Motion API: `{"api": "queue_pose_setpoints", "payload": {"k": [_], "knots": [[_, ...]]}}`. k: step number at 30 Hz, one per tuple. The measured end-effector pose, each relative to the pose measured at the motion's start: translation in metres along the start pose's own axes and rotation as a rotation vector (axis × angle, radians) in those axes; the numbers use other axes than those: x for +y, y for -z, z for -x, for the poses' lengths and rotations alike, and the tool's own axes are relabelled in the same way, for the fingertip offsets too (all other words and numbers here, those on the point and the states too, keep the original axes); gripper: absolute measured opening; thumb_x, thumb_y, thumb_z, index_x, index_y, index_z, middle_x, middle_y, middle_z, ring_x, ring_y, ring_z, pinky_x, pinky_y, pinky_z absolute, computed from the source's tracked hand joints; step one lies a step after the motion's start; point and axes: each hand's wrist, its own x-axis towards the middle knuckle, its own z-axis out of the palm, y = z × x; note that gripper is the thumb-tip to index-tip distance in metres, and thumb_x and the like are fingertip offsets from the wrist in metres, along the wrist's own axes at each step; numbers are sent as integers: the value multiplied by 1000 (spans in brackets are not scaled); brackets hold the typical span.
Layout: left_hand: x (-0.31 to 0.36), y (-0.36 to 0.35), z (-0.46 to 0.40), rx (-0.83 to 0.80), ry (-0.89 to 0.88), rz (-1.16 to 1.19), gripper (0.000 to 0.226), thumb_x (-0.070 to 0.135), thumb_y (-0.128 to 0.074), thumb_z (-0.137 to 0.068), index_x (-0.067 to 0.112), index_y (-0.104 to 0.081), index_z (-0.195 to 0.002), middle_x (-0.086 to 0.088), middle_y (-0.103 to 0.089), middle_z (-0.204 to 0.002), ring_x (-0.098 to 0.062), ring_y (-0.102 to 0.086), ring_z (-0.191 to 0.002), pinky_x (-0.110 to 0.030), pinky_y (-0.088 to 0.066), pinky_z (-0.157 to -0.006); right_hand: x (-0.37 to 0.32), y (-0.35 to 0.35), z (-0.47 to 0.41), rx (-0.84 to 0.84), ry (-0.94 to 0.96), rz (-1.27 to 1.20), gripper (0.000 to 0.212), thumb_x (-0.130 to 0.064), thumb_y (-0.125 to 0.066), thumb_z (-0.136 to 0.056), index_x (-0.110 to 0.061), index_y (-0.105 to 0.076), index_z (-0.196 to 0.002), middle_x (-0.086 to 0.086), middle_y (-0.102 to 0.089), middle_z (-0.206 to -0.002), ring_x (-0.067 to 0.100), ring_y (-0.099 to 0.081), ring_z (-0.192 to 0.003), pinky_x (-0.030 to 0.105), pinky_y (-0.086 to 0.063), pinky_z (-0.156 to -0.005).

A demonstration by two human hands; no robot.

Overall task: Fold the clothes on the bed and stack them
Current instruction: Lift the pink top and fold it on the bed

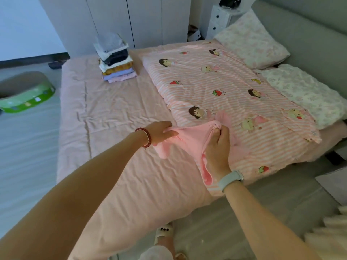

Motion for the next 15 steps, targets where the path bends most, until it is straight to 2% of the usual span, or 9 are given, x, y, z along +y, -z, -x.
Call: {"api": "queue_pose_setpoints", "payload": {"k": [3, 5, 7, 9, 11, 12, 14, 15], "knots": [[-42, 20, 35, 118, -11, 66, 16, 21, -55, -91, 15, -46, -80, -3, -52, -77, -25, -51, -77, -27, -31, -61, -2, -32, 25, -159, 11, 44, 9, -9, -38, -98, -7, -43, -92, -10, -47, -70, -13, -49, -61, 3, -35, -58], [-66, 38, 55, 154, -11, 89, 9, 19, -59, -88, 12, -54, -87, -3, -54, -80, -21, -51, -76, -24, -30, -61, -3, -56, 38, -279, 11, 88, 5, -15, -47, -95, -11, -44, -95, -13, -49, -71, -9, -51, -63, 6, -37, -59], [-93, 56, 72, 172, 27, 89, 17, 23, -63, -85, 8, -59, -92, -2, -56, -82, -18, -52, -76, -23, -33, -62, -8, -85, 50, -388, -10, 141, 13, -24, -53, -91, -15, -48, -100, -15, -53, -75, -4, -52, -67, 10, -39, -62], [-121, 72, 88, 184, 71, 79, 20, 26, -66, -83, 9, -61, -93, -2, -58, -85, -17, -52, -80, -22, -34, -65, -16, -117, 65, -445, -13, 206, 5, -21, -53, -91, -17, -51, -91, -14, -53, -73, -4, -52, -66, 6, -38, -59], [-153, 88, 104, 161, 100, 41, 22, 28, -66, -84, 10, -62, -95, -5, -59, -90, -20, -54, -87, -22, -34, -70, -22, -149, 79, -377, 25, 249, 15, -13, -51, -92, -17, -47, -78, -13, -49, -66, -6, -51, -60, 3, -34, -53], [-170, 95, 113, 136, 112, 3, 23, 28, -64, -85, 9, -62, -97, -7, -61, -95, -23, -54, -92, -22, -33, -71, -26, -164, 86, -331, 14, 251, 16, -13, -50, -93, -16, -45, -78, -13, -47, -65, -5, -50, -59, 3, -33, -52], [-206, 110, 131, 101, 141, -66, 25, 29, -59, -88, 7, -61, -100, -10, -62, -104, -25, -54, -99, -23, -30, -71, -36, -193, 98, -269, -25, 244, 11, -17, -46, -96, -13, -46, -86, -11, -48, -67, 3, -48, -60, 13, -31, -49], [-225, 117, 141, 92, 164, -83, 24, 29, -56, -90, 7, -60, -101, -10, -62, -106, -24, -53, -98, -24, -30, -70, -40, -208, 104, -250, -46, 237, 10, -19, -44, -97, -11, -48, -91, -8, -50, -68, 12, -50, -62, 20, -29, -50]]}}
